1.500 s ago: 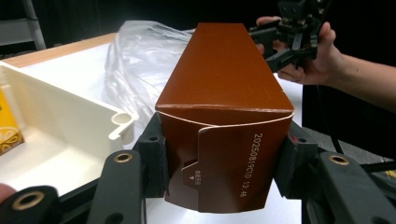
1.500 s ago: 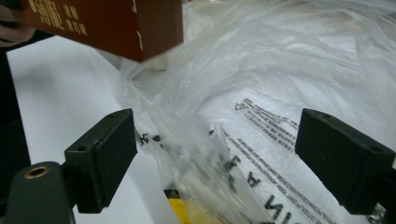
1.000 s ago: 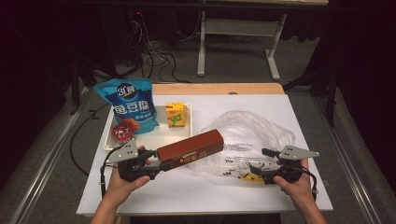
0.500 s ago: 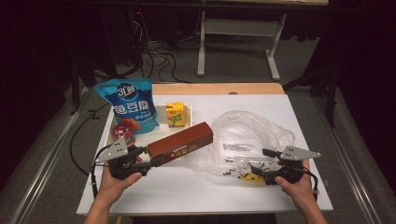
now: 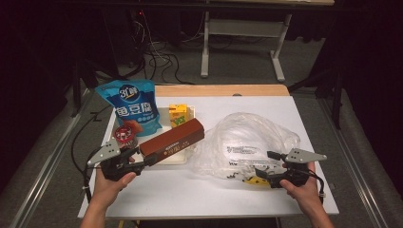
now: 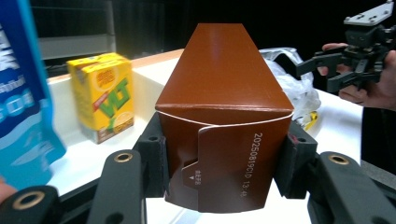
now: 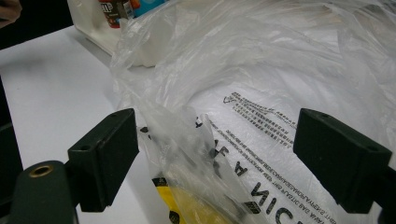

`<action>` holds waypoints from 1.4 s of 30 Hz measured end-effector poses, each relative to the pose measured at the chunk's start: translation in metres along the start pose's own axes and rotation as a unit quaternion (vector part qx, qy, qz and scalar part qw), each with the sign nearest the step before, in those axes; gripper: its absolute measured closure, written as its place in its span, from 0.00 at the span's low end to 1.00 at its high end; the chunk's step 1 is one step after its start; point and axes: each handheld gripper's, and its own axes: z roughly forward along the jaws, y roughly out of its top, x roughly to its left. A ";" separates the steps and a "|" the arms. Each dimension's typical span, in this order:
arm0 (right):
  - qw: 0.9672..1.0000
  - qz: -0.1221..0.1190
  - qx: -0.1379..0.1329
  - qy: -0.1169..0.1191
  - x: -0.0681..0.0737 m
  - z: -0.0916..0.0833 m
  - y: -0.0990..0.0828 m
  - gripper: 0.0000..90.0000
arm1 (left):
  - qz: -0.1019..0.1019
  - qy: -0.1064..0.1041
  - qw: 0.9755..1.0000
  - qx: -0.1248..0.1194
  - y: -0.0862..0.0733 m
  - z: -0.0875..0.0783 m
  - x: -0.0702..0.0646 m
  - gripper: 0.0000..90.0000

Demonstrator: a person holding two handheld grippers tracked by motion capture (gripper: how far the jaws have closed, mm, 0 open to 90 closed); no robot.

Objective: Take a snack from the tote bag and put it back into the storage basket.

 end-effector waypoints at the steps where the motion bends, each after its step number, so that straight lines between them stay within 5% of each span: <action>1: 1.000 -0.001 0.001 0.000 0.000 0.000 0.000 0.16 | -0.001 0.004 1.000 0.002 -0.001 -0.001 0.002 0.54; 11: 1.000 -0.006 0.003 0.000 0.000 0.001 0.000 0.16 | -0.022 0.050 0.998 0.019 -0.014 -0.009 0.018 0.54; 21: 1.000 -0.008 0.007 0.002 0.003 0.003 0.000 0.16 | -0.035 0.073 0.995 0.057 -0.030 0.006 0.028 0.54; 29: 1.000 -0.010 0.009 0.004 0.003 0.004 0.000 0.16 | -0.020 0.091 0.990 0.102 -0.040 0.027 0.027 0.54; 33: 1.000 -0.006 0.007 0.009 0.002 0.004 -0.002 0.16 | -0.017 0.099 0.990 0.094 -0.044 0.035 0.028 0.53; 39: 1.000 -0.007 0.010 0.008 0.001 0.006 -0.003 0.16 | -0.020 0.117 0.988 0.101 -0.043 0.036 0.024 0.47; 42: 1.000 -0.007 0.013 0.011 0.001 0.006 -0.003 0.16 | -0.037 0.120 0.987 0.102 -0.040 0.033 0.022 0.35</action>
